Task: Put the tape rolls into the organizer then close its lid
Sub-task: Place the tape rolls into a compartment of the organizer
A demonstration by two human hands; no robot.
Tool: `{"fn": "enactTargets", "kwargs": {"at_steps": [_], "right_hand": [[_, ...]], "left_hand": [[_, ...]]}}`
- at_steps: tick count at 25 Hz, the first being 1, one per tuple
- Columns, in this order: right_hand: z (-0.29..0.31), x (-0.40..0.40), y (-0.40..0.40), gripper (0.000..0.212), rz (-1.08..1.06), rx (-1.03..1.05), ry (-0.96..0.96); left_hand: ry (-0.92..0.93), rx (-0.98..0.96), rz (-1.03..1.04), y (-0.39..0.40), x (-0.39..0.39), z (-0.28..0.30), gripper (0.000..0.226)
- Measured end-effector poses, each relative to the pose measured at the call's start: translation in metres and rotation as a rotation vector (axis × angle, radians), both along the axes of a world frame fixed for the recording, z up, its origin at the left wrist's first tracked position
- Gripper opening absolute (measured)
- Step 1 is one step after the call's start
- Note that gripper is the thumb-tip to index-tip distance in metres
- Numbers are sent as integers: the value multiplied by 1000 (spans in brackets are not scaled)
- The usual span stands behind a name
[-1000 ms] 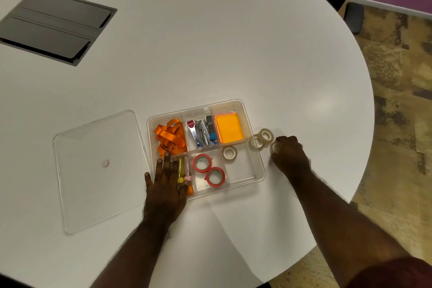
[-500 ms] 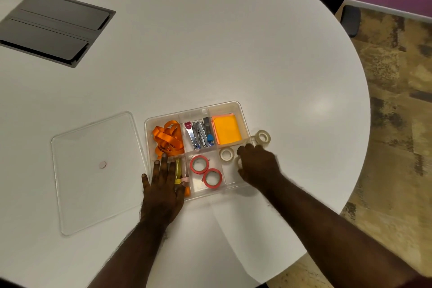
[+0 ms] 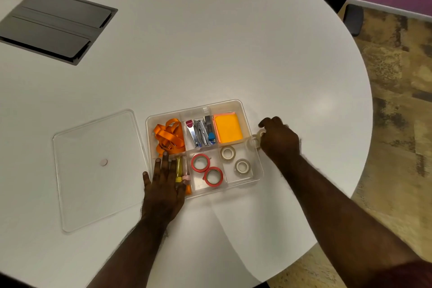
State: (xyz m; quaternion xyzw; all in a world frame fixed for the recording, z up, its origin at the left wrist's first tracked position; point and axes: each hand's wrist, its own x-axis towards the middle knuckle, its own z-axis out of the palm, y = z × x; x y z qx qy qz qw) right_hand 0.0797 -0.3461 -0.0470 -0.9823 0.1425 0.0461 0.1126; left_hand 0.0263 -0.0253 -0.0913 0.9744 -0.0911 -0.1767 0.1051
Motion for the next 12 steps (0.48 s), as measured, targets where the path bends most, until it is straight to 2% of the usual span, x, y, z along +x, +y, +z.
{"fn": "enactTargets", "kwargs": {"at_steps": [3, 5, 9, 12], "right_hand": [[-14, 1, -21, 56, 102, 66, 236], [-23, -1, -23, 55, 162, 98, 329], [-29, -8, -22, 41, 105, 24, 242], [-20, -8, -23, 51, 57, 154, 154]], "left_hand": [[-17, -14, -14, 0, -1, 1, 80], [-11, -7, -17, 0, -1, 2, 80], [-1, -4, -13, 0, 0, 2, 81], [-7, -13, -17, -1, -1, 5, 85]]}}
